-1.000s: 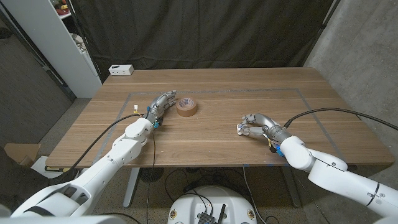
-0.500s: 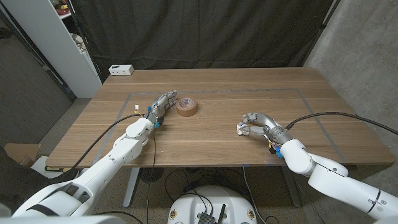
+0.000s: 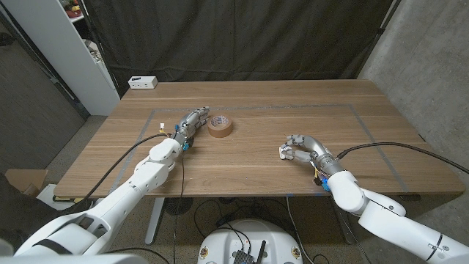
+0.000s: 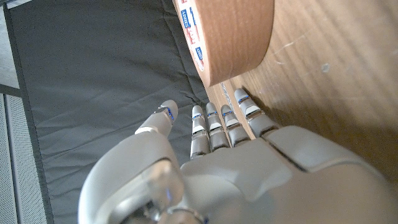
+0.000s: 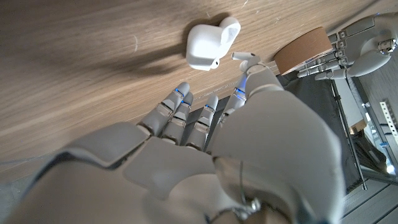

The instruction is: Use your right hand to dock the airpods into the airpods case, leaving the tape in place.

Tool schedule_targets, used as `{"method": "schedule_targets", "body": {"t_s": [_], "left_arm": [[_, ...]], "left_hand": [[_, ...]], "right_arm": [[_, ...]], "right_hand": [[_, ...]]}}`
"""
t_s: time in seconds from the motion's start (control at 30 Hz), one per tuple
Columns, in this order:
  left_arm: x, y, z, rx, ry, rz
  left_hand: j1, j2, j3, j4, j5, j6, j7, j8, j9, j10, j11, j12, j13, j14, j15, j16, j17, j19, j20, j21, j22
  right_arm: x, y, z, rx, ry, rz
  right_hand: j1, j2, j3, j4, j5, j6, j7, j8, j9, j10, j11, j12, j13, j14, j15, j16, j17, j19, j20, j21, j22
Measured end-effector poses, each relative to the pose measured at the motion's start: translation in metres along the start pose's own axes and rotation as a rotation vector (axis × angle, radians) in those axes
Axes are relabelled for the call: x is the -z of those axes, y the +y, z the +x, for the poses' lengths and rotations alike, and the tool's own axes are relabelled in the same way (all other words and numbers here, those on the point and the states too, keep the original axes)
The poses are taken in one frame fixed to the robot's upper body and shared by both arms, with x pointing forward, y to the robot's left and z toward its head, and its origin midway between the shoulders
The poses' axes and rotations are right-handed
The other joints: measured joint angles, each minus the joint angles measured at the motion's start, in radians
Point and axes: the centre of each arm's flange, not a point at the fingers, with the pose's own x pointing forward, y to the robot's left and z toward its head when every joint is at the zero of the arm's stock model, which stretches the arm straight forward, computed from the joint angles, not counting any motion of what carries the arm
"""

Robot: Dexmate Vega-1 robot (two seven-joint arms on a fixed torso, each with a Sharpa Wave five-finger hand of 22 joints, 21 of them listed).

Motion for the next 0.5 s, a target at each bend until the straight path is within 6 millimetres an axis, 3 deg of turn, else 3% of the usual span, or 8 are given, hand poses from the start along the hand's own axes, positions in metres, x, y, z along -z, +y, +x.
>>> {"method": "schedule_targets", "body": {"t_s": [0.5], "left_arm": [[-0.0028, -0.0051, 0.003, 0.008, -0.005, 0.004]], "left_hand": [[0.0, 0.0, -0.003, -0.003, 0.0, 0.0, 0.0, 0.0, 0.0, 0.0, 0.0, 0.0, 0.0, 0.0, 0.0, 0.0, 0.0, 0.0, 0.0, 0.0, 0.0]], "right_arm": [[0.0041, 0.0087, -0.0037, 0.041, 0.015, 0.043]], "right_hand": [[-0.006, -0.006, 0.004, 0.004, 0.0, 0.0, 0.0, 0.0, -0.003, -0.035, 0.011, -0.019, 0.005, -0.038, 0.002, -0.019, 0.005, -0.007, 0.018, -0.004, 0.0]]}}
